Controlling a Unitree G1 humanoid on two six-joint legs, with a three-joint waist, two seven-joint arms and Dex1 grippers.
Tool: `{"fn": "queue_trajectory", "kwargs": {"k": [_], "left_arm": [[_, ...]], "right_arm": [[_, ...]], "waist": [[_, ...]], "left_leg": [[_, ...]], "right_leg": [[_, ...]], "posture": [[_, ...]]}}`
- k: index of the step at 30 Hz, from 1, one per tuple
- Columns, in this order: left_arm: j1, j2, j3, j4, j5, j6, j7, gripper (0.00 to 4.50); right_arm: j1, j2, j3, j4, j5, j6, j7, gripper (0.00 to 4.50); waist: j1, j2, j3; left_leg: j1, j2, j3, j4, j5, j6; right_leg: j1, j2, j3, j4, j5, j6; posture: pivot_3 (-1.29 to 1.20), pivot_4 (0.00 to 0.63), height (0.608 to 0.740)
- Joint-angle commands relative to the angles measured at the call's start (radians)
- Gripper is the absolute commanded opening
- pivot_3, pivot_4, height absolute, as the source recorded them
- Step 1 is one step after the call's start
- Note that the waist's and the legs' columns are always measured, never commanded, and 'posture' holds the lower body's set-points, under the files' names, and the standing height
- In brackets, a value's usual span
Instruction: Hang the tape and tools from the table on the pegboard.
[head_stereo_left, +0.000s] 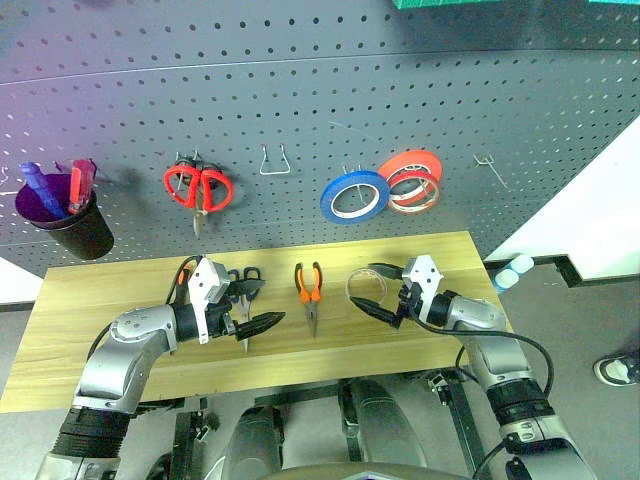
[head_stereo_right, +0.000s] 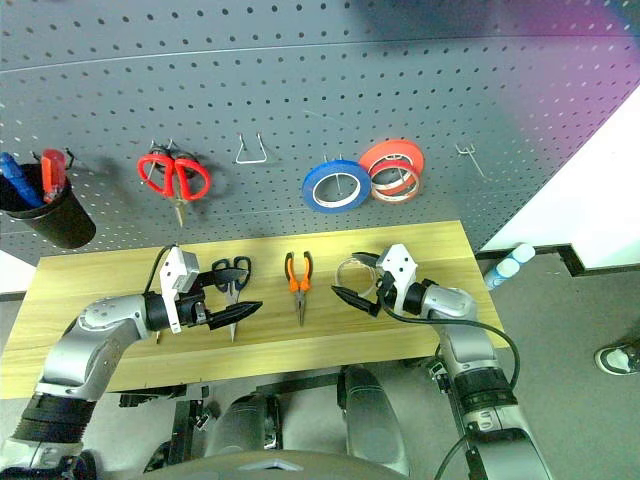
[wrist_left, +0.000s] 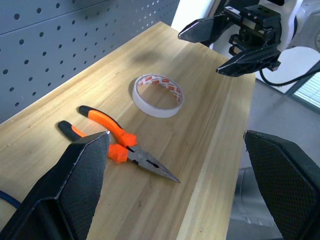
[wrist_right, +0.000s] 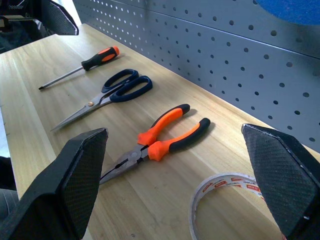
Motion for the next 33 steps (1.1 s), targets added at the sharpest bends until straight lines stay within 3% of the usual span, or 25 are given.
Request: {"fn": "queue_trajectory", "kwargs": {"k": [1,18,33], "left_arm": [[-0.005,0.006,0.028,-0.009,-0.017,-0.012,0.001,4.49],[-0.002,0.065,0.029,-0.052,-0.034,0.007,-0.05,4.49],[0.013,0.124,0.033,-0.126,-0.043,0.012,-0.057,4.49]], "right_arm": [[-0.015,0.002,-0.002,-0.008,0.011,-0.013,-0.002,4.5],[-0.066,-0.06,0.053,0.061,-0.074,-0.019,0.025,4.5],[-0.102,-0.048,0.082,0.088,-0.088,-0.029,0.04,4.5]], "waist": [[0.0,-0.001,0.001],[0.0,-0.002,0.003],[0.003,-0.002,0.007]], "left_leg": [[0.0,0.0,0.0,0.0,0.0,0.0],[-0.002,0.0,0.0,-0.001,0.0,0.0],[-0.014,0.0,0.0,-0.001,0.0,0.0]], "right_leg": [[0.0,0.0,0.0,0.0,0.0,0.0],[-0.002,0.0,0.0,-0.001,0.0,0.0],[-0.012,0.0,0.0,-0.001,0.001,0.001]], "posture": [[-0.11,0.231,0.733],[-0.1,0.224,0.733],[-0.07,0.242,0.733]]}}
